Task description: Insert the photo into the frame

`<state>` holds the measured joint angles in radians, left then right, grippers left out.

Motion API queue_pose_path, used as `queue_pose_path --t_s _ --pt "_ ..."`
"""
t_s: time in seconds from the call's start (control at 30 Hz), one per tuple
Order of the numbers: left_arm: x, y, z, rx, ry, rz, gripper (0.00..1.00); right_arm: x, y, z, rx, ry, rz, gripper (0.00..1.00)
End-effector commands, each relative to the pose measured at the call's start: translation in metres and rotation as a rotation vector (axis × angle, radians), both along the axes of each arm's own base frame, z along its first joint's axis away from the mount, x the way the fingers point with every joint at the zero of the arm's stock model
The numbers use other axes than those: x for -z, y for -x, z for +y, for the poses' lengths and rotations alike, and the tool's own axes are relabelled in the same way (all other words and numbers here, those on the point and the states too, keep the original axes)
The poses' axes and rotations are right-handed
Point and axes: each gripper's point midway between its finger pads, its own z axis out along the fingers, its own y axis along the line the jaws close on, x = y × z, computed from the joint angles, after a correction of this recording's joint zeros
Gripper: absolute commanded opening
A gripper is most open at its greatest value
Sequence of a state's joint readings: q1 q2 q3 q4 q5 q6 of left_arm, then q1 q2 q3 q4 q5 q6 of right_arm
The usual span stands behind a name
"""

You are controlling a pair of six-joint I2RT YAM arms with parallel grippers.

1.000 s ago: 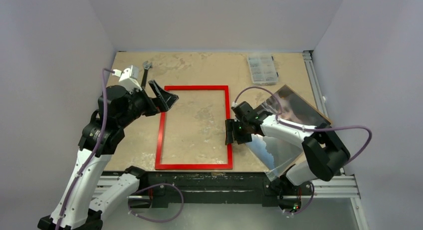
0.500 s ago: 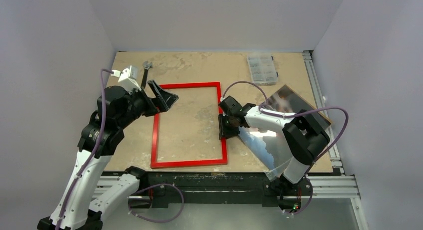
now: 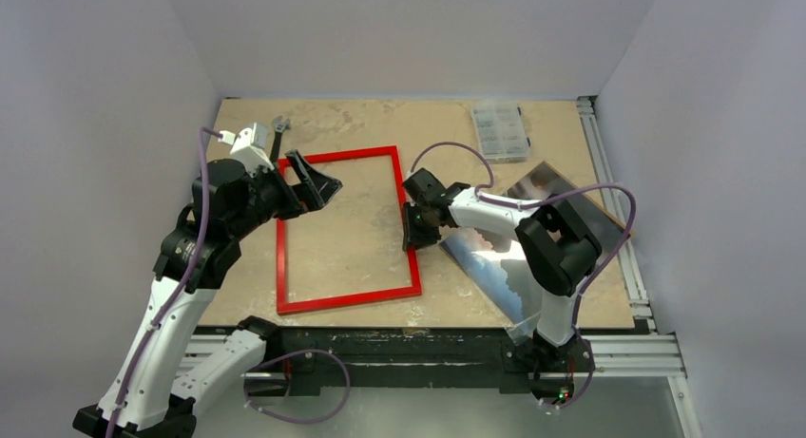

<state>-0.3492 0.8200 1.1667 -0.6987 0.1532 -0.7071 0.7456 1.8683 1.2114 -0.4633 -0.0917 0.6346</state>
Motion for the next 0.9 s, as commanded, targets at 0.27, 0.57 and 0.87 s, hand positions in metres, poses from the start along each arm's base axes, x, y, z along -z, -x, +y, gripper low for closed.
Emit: queue_pose_path --t_s 0.27,0.57,0.87 --pt "0.012 -0.008 -0.015 0.052 0.025 0.046 1.0 -0.016 0.017 0.006 -0.027 -0.106 0.009 0.37" --pt "0.039 -0.021 -0.039 0.113 0.039 0.142 1.0 -0.048 0.027 -0.023 -0.01 -0.151 -0.057 0.65" --pt "0.093 -0.039 -0.088 0.196 -0.017 0.318 1.0 -0.055 0.029 -0.095 0.182 -0.211 -0.046 0.69"
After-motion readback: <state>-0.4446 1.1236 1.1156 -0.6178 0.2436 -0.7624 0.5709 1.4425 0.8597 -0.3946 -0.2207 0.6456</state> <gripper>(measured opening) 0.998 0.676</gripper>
